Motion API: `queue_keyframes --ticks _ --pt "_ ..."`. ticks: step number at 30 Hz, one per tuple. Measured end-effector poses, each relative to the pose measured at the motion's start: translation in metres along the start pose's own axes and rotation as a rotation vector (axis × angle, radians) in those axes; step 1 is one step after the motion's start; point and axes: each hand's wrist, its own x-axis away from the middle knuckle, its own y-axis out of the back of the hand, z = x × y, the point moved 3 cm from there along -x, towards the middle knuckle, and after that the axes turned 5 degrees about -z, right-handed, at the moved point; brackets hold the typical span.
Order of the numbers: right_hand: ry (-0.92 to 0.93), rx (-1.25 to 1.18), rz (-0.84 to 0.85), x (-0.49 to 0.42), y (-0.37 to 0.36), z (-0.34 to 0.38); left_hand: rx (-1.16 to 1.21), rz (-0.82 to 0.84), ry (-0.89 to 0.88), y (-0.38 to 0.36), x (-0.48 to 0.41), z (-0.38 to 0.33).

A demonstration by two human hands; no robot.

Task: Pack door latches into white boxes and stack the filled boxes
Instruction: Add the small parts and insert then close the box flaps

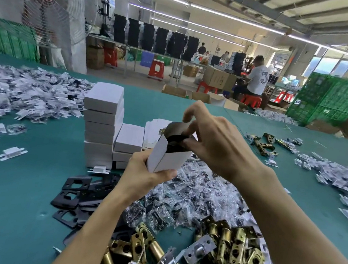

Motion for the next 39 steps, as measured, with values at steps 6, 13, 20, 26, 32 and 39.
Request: queue_keyframes --ticks 6,13,20,26,32,39 --pt "-0.020 -0.036 0.107 -0.007 -0.005 -0.004 0.058 0.063 0.024 -0.004 0.002 -0.002" --pt "-0.113 -0.092 0.227 -0.012 -0.010 -0.006 0.049 0.068 0.034 -0.005 0.001 -0.001" --pt "-0.177 -0.006 0.347 -0.014 -0.015 -0.011 0.032 0.083 0.052 -0.008 0.003 0.001" --pt "-0.162 -0.087 0.273 -0.014 -0.015 -0.010 0.043 0.052 0.055 -0.007 0.002 -0.001" --pt "-0.142 -0.018 0.288 -0.015 -0.016 -0.012 0.023 0.036 0.075 -0.005 0.002 0.001" --pt "-0.360 -0.189 -0.207 0.016 -0.026 -0.054 0.058 -0.140 0.152 0.006 -0.003 0.007"
